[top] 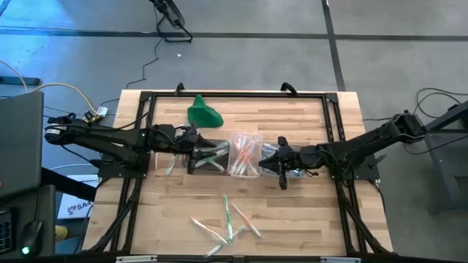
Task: Pick & Place Toothbrushes
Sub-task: Put the orange toothbrush into the transparent bin
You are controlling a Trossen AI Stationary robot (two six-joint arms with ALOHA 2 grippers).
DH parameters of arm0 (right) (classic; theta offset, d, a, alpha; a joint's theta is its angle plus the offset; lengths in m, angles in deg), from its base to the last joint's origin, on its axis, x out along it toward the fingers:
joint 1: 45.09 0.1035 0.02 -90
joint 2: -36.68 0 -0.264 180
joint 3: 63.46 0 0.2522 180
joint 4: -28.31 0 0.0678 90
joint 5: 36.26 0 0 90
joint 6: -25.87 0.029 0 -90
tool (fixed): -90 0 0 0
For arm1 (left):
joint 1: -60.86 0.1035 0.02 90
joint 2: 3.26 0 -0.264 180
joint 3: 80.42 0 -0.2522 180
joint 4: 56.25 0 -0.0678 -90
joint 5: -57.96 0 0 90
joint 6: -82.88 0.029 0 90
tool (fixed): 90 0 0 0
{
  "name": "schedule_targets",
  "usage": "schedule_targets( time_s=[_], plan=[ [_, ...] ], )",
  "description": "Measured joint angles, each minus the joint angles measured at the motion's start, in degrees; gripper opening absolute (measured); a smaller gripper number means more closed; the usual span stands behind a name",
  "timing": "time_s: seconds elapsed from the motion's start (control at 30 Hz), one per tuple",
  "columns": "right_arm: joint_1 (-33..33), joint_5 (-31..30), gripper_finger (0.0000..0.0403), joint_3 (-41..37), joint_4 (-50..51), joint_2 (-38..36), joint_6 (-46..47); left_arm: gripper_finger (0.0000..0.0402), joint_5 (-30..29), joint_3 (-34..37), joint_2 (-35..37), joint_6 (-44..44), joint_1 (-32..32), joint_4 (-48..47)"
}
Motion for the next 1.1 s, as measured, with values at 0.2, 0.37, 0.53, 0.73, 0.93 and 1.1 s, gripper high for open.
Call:
schedule_targets(
  time_s=[0.2,0.37,0.53,0.73,0.93,1.1],
  plan=[
    [0.0,-0.01,0.0017,0.0,0.0,0.0,-0.02,0.0136,11.36,0.0,0.0,-0.2,-1.0,1.16],
    [0.0,-0.01,0.0017,0.0,0.0,0.0,-0.02,0.0136,11.15,-1.51,0.0,-0.2,-6.56,1.36],
    [0.0,-0.01,0.0016,0.0,0.0,0.0,-0.02,0.0136,4.37,-2.16,0.01,0.02,-13.64,1.34],
    [0.0,-0.01,0.0016,0.0,0.0,0.0,-0.02,0.0135,-3.23,-2.19,-1.45,0.57,-22.18,2.36],
    [0.04,-0.01,0.0016,0.0,-0.63,0.0,0.28,0.0136,-10.08,-2.29,-7.6,5.28,-27.85,8.94],
    [0.04,0.01,0.0016,0.0,-0.61,0.0,0.53,0.0135,-10.96,-6.83,-13.62,6.0,-28.65,4.44]
  ],
)
